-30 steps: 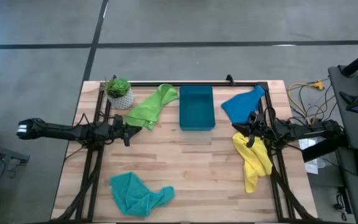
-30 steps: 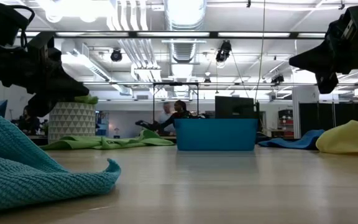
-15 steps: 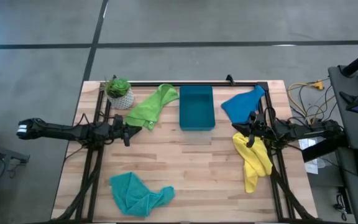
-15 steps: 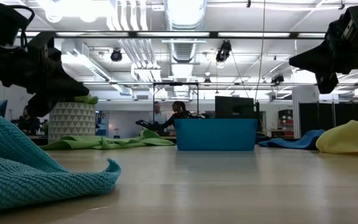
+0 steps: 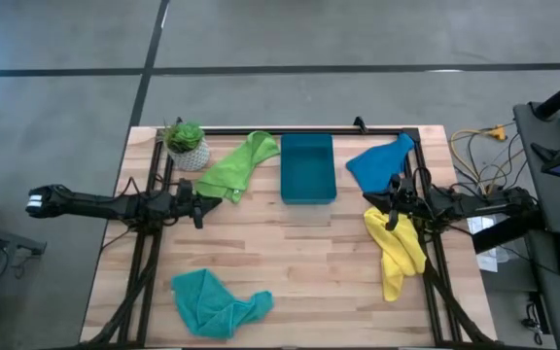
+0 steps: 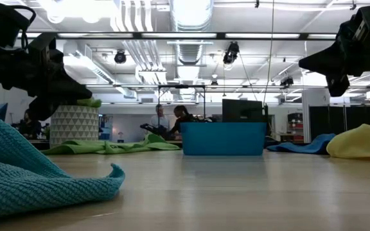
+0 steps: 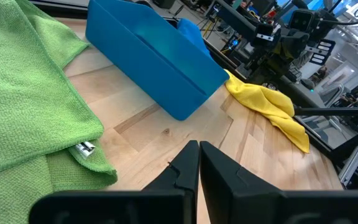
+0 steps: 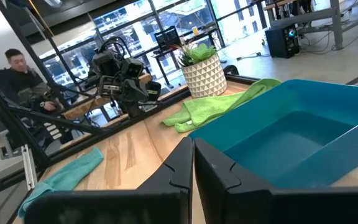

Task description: Fold microfiber towels

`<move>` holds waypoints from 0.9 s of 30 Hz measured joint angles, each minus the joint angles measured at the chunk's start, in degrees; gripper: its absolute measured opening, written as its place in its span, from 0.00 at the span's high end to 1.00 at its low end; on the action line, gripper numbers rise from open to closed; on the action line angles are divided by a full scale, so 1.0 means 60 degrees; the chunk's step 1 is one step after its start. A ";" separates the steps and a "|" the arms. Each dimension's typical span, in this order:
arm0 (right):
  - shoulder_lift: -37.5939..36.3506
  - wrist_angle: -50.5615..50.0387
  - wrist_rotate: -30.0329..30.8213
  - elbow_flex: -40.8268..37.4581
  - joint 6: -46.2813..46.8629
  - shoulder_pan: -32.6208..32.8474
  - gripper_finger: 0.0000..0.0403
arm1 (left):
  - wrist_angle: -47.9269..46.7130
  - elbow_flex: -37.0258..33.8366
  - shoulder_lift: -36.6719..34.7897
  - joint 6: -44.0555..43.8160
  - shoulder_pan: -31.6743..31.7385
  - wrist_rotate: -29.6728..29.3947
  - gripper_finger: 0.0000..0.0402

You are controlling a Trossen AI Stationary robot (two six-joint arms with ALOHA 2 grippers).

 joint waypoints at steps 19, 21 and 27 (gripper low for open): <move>0.0000 0.1487 -0.0008 -0.0004 0.1622 -0.0001 0.98 | 0.0000 0.0000 0.0000 0.0000 -0.0004 -0.0003 1.00; 0.0000 0.2156 0.0124 -0.0004 0.2988 -0.0002 0.98 | 0.0000 0.0000 0.0000 0.0004 -0.0004 -0.0003 1.00; 0.0000 0.3753 0.0778 -0.0004 0.4004 -0.0003 0.98 | -0.0002 0.0000 0.0000 0.0003 0.0000 -0.0002 1.00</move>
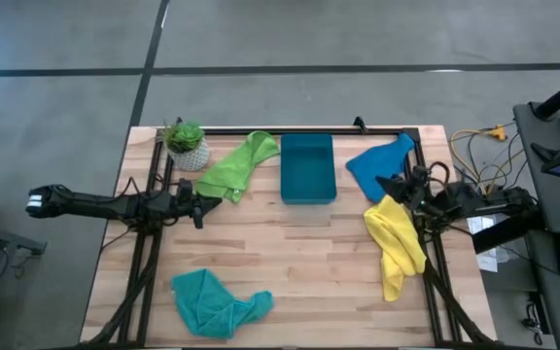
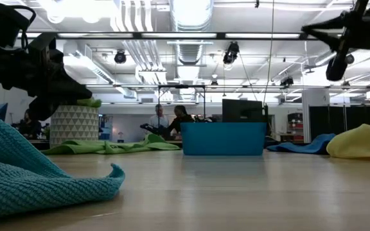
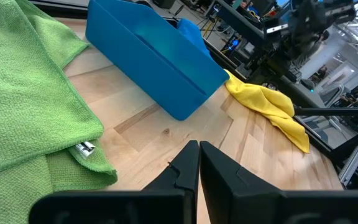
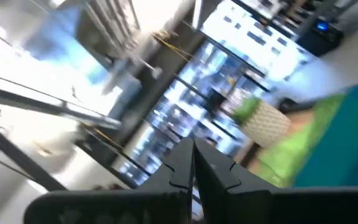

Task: Fold microfiber towels
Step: Fold the blue microfiber cloth

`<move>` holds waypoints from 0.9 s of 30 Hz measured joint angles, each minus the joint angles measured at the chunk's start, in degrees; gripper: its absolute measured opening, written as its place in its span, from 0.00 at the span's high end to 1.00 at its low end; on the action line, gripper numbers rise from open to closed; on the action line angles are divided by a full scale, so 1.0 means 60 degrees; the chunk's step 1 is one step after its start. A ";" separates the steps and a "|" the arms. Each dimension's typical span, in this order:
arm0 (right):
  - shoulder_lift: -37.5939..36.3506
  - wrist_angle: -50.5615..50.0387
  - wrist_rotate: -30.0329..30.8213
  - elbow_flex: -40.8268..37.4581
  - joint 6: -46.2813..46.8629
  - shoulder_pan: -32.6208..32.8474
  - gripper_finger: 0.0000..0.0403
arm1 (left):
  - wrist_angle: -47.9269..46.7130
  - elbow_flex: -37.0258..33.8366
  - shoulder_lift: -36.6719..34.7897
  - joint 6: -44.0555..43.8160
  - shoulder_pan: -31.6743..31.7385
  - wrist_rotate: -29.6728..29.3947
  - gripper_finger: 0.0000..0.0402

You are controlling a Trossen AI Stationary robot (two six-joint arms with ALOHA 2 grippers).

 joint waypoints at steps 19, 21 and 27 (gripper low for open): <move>0.0000 0.0917 0.1212 0.0000 -0.1112 -0.0001 0.98 | 0.0002 0.0000 0.0000 0.0001 -0.0001 -0.0001 1.00; 0.0000 0.0917 0.1483 0.0000 -0.1112 0.0000 0.98 | 0.0007 0.0000 0.0000 0.0019 -0.0004 -0.0003 1.00; 0.0000 0.0919 0.2584 0.0000 -0.1115 0.0000 0.98 | 0.0442 0.0000 0.0000 -0.0035 -0.0003 -0.0074 1.00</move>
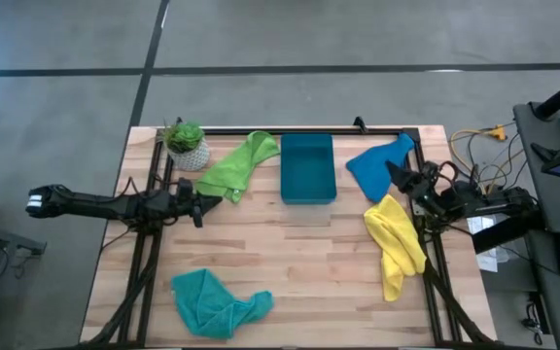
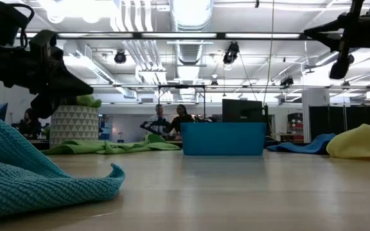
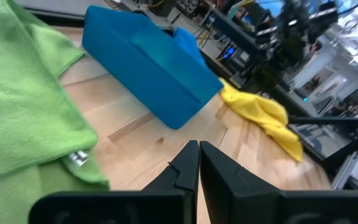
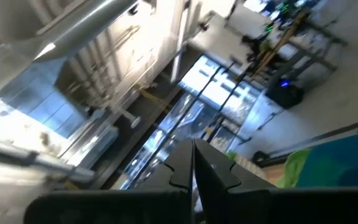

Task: Fold microfiber towels
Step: Fold the blue microfiber cloth

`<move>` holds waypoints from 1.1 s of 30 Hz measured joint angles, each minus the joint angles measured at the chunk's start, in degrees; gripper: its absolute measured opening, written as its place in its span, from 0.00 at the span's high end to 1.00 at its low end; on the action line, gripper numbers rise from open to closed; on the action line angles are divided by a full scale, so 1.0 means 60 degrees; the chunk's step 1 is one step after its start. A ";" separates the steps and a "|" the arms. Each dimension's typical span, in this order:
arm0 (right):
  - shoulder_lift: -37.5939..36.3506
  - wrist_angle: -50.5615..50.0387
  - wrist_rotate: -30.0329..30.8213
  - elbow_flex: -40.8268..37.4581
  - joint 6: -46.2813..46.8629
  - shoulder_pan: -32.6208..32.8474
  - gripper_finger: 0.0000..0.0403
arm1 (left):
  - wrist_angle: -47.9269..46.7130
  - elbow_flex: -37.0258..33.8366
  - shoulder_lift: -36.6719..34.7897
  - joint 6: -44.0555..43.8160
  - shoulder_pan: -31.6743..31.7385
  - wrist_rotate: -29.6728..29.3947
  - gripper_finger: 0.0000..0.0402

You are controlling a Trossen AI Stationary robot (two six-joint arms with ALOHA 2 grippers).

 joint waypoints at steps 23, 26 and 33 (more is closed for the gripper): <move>0.0075 0.1778 -0.0780 0.0000 0.1660 0.0000 0.98 | 0.7316 0.0056 0.0017 -0.5040 0.0007 -0.0990 1.00; 0.0351 0.2540 -0.0783 0.0000 0.1354 0.0000 0.98 | 0.7273 0.0507 0.0126 -0.4409 0.0003 -0.0912 1.00; 0.1911 0.3439 -0.1184 0.0908 0.1153 0.0000 0.98 | 0.7311 0.2231 0.0663 -0.2060 0.0003 0.0542 1.00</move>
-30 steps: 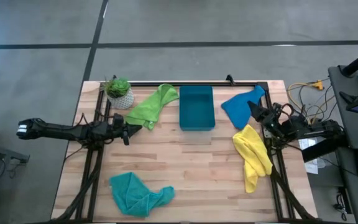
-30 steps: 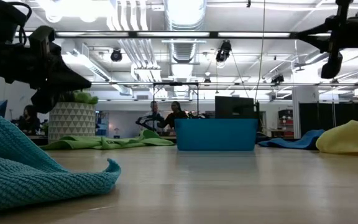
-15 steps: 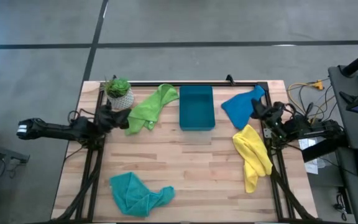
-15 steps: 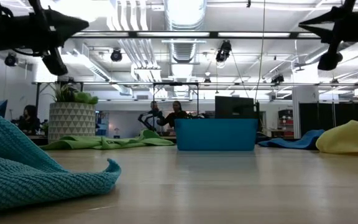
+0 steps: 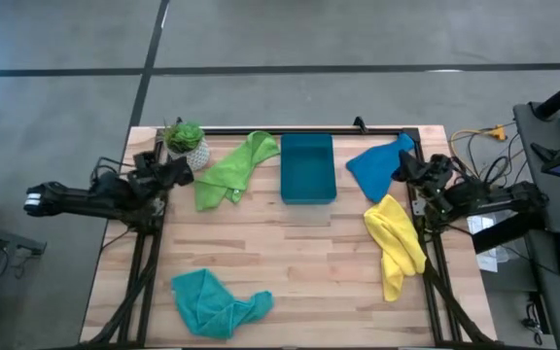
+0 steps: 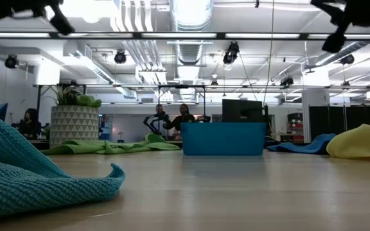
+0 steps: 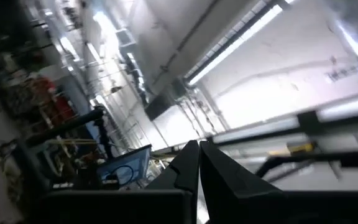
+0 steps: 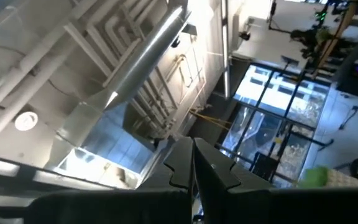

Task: Fold microfiber towels
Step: Fold the blue microfiber cloth

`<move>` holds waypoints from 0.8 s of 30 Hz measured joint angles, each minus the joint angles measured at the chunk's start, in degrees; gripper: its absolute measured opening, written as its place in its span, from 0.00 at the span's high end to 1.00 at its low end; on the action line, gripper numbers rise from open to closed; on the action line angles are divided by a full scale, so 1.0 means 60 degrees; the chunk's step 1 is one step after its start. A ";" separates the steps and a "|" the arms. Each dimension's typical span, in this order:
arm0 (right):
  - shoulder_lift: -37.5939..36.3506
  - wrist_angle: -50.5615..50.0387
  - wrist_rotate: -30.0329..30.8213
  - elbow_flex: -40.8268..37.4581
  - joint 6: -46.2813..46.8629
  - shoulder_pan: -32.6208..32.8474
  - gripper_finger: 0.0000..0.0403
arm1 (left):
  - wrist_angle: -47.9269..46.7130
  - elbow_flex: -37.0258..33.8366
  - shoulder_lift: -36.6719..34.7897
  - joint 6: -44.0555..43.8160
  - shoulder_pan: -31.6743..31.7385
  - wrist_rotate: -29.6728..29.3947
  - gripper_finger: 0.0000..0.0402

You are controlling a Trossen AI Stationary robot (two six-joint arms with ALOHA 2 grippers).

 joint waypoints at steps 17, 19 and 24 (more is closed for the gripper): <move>0.4476 -0.3764 -0.0403 0.5632 -0.5749 0.0000 0.98 | -0.9338 0.4969 0.0754 0.4655 0.0004 -0.0440 1.00; 0.4305 -0.6639 0.0849 0.6490 -0.5194 -0.0002 0.98 | -1.0220 0.5496 0.0785 0.5121 0.0004 -0.1041 1.00; 0.4493 -1.4494 0.2414 0.8687 -0.1324 -0.0304 0.98 | -1.1106 0.6077 0.0852 0.5918 0.0005 -0.2221 1.00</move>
